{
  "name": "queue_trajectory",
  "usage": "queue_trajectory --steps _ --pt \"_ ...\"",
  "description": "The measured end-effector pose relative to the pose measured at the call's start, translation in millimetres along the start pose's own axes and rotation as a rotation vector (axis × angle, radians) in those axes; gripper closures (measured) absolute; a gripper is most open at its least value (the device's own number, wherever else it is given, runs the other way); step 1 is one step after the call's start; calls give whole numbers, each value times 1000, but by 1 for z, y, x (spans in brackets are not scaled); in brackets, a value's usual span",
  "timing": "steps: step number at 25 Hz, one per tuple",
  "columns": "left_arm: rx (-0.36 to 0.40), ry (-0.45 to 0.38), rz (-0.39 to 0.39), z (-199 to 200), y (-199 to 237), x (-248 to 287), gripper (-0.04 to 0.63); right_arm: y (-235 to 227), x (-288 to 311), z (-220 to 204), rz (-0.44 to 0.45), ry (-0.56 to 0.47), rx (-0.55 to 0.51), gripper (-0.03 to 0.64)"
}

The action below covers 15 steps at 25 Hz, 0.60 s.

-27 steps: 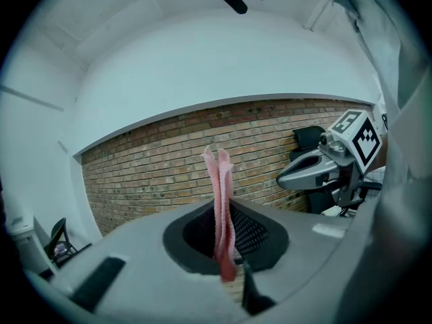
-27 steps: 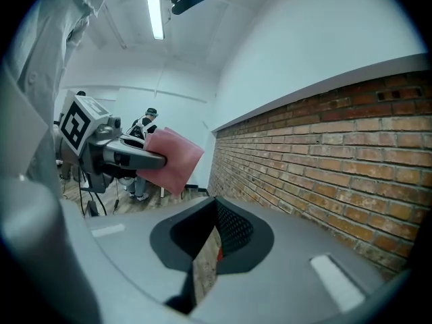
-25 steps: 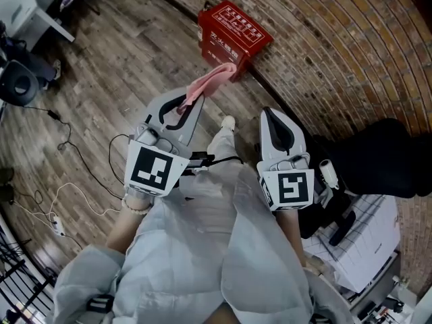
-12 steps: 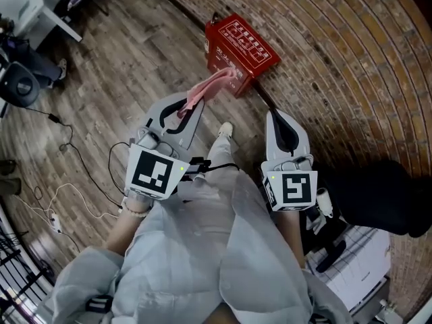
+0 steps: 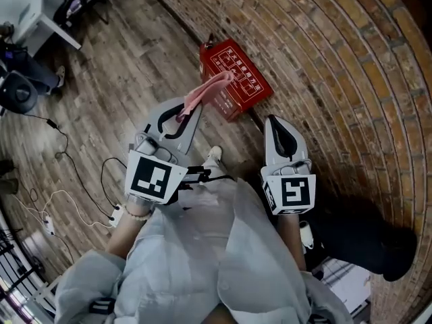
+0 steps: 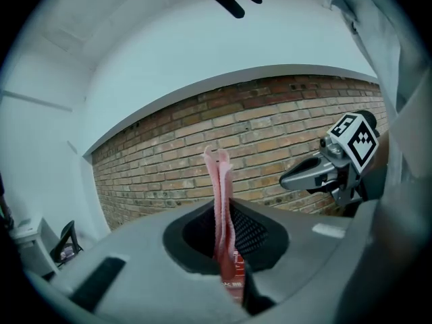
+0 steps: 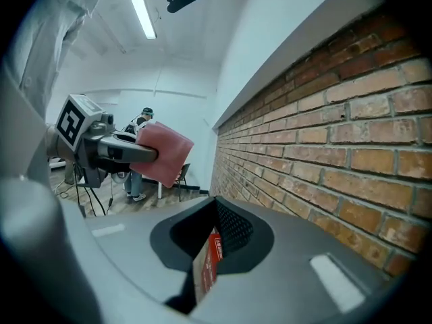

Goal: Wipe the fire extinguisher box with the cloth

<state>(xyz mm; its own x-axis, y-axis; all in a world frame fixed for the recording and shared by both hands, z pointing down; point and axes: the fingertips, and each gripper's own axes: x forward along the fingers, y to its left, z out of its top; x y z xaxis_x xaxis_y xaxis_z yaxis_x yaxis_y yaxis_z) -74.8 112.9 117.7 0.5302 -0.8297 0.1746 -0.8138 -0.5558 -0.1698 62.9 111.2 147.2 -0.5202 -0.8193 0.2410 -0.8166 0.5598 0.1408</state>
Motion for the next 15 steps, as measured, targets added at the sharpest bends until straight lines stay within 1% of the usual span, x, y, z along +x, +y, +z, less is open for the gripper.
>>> queue_trajectory --steps 3,7,12,15 --pt "-2 4 29 4 12 23 584 -18 20 8 23 -13 -9 612" --pt "12 7 48 12 18 43 584 -36 35 14 46 -31 -17 612" --pt "39 9 53 23 21 55 584 -47 40 19 47 -55 -2 612" --pt "46 12 39 29 19 61 584 -53 38 20 38 -56 6 612"
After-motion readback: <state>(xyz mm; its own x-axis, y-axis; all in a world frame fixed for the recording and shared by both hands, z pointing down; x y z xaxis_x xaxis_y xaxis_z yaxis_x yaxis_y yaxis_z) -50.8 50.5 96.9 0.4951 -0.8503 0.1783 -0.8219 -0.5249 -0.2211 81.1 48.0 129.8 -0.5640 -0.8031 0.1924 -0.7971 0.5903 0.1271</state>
